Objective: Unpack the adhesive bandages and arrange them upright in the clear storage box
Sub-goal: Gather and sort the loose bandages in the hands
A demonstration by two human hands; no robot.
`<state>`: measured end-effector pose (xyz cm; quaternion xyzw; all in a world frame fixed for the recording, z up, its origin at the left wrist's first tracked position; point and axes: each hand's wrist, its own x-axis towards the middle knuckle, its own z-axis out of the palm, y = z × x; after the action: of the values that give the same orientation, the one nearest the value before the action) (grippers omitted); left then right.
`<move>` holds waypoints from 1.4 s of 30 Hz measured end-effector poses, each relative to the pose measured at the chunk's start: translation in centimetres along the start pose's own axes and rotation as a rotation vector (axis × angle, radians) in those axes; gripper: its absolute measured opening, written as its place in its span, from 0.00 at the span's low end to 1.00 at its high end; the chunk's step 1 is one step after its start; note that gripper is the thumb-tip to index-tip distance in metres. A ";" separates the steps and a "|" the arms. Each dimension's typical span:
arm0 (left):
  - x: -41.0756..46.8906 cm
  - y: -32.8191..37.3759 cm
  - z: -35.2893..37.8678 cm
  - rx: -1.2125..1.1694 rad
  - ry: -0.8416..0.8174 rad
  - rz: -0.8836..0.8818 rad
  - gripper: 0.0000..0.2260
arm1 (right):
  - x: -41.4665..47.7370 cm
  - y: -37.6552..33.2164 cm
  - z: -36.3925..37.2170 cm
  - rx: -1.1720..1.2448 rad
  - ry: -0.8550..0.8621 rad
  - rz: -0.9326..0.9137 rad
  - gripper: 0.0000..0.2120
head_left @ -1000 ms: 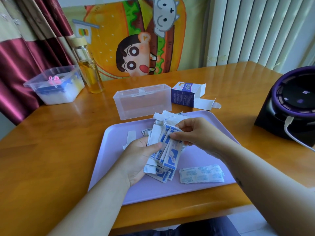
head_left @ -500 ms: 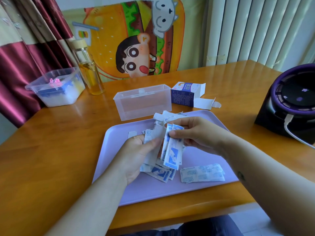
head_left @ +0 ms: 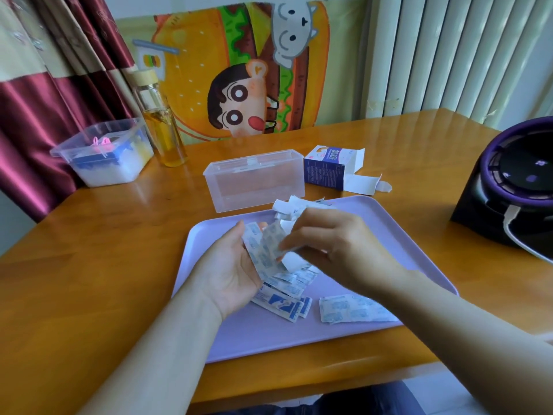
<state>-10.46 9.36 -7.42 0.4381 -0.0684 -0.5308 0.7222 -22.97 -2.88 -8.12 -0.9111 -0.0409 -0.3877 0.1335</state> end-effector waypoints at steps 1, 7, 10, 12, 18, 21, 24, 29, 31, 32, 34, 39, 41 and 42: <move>-0.1 0.0 0.1 0.028 -0.008 -0.009 0.19 | -0.2 0.1 0.3 -0.028 -0.035 -0.013 0.07; 0.0 -0.3 -0.1 0.114 0.042 0.048 0.12 | 0.1 -0.2 0.1 -0.080 -0.172 -0.040 0.06; 0.0 -0.1 0.2 0.147 0.066 0.141 0.10 | 0.4 -0.3 -0.6 -0.019 -0.229 0.030 0.06; 0.2 0.4 0.1 0.182 0.117 0.247 0.11 | 0.9 -0.5 -1.7 0.057 -0.232 0.148 0.07; -0.2 0.3 0.3 0.458 -0.042 0.254 0.10 | 2.3 0.1 -4.1 0.498 -0.213 0.688 0.10; -0.3 -0.4 1.3 0.605 -0.149 0.155 0.11 | 2.3 0.8 -3.5 0.497 -0.287 0.805 0.09; -0.3 -0.9 2.0 0.664 -0.165 0.128 0.12 | 1.9 1.1 -3.1 0.503 -0.338 0.871 0.06; 0.2 -0.9 2.1 0.569 -0.085 0.047 0.15 | 1.1 1.8 -3.7 0.645 -0.278 0.928 0.11; 0.5 -0.8 2.2 0.558 -0.032 0.024 0.16 | 1.0 1.9 -3.9 0.837 -0.262 0.984 0.17; 0.6 -0.8 2.3 0.556 -0.031 0.002 0.18 | 1.0 1.9 -3.8 0.919 -0.255 1.002 0.16; 0.6 -0.9 2.8 0.554 -0.084 -0.044 0.20 | 1.1 1.6 -3.4 0.952 -0.230 1.007 0.09; 0.5 -1.3 3.5 0.629 -0.176 -0.053 0.18 | 0.8 1.1 -2.6 0.691 -0.201 0.984 0.04; 0.7 -1.2 3.5 0.622 -0.217 -0.062 0.16 | 0.5 1.4 -3.1 0.730 -0.143 1.015 0.07; 0.8 -1.2 3.5 0.621 -0.226 -0.056 0.16 | 0.4 1.7 -3.5 0.752 -0.104 1.039 0.10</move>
<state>-12.94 6.70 -6.43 0.5774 -0.2944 -0.5493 0.5274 -24.86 -5.54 -5.85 -0.7208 0.2660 -0.1872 0.6121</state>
